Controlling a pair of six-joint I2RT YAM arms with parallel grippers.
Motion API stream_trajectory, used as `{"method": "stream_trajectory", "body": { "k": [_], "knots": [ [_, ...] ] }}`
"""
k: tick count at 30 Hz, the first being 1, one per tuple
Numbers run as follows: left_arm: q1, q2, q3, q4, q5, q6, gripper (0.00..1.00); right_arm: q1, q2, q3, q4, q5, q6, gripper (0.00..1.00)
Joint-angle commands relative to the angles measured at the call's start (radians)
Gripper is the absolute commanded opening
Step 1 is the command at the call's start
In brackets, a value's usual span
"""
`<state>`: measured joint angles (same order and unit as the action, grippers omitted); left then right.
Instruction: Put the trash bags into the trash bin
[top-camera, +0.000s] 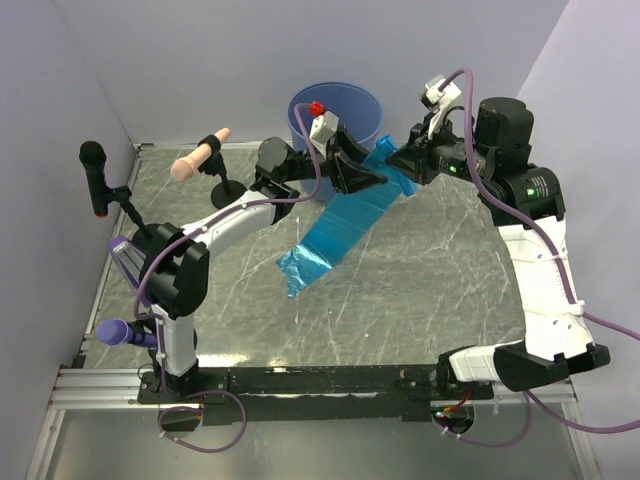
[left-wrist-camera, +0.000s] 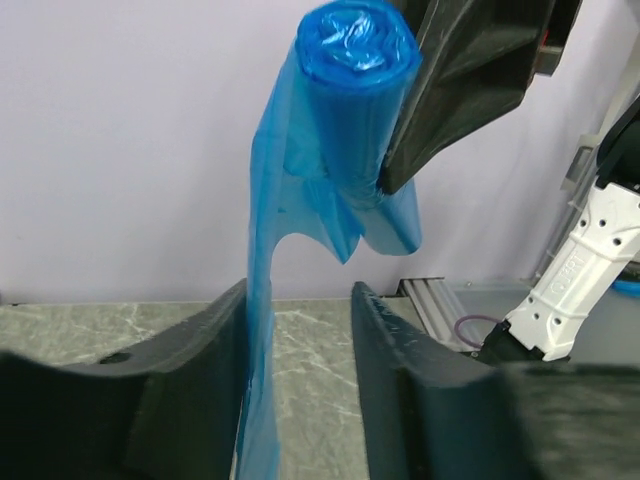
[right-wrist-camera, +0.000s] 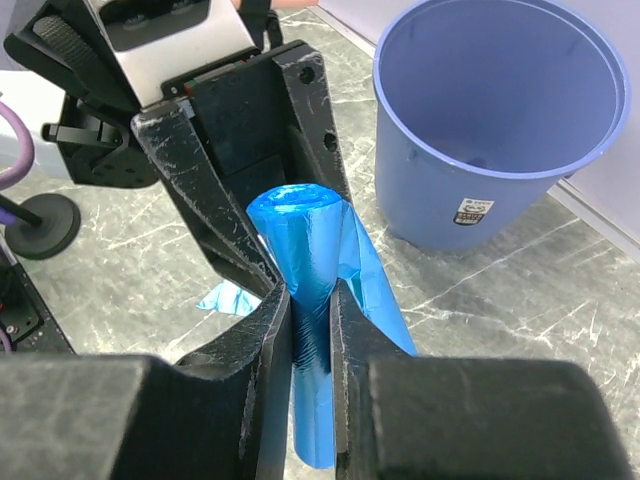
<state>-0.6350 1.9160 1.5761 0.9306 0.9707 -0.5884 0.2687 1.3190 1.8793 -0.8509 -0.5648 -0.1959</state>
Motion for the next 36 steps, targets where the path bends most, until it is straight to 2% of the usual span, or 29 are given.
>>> {"method": "stream_trajectory", "body": {
  "k": [1, 5, 16, 20, 26, 31, 36],
  "knots": [
    [0.000, 0.008, 0.016, 0.073, -0.033, -0.050, 0.42, 0.004, -0.007, 0.032, 0.023, 0.009, 0.001, 0.00],
    [0.000, 0.011, 0.015, 0.074, -0.040, -0.054, 0.31, 0.004, -0.006, 0.032, 0.027, 0.014, 0.006, 0.00],
    [-0.005, 0.015, 0.009, 0.068, -0.043, -0.044, 0.19, 0.004, -0.001, 0.030, 0.033, 0.017, 0.019, 0.00],
    [-0.006, 0.020, 0.013, 0.065, -0.027, -0.030, 0.05, 0.004, -0.003, 0.027, 0.035, 0.020, 0.023, 0.00],
    [-0.008, 0.020, 0.002, 0.059, -0.018, -0.022, 0.06, 0.003, 0.003, 0.035, 0.046, 0.025, 0.030, 0.00],
    [-0.008, 0.021, 0.002, 0.053, -0.029, -0.021, 0.13, 0.003, 0.006, 0.035, 0.044, 0.019, 0.033, 0.00],
    [-0.009, 0.025, 0.002, 0.050, -0.030, -0.021, 0.16, 0.003, 0.005, 0.029, 0.049, 0.013, 0.041, 0.00]
  ]
}}
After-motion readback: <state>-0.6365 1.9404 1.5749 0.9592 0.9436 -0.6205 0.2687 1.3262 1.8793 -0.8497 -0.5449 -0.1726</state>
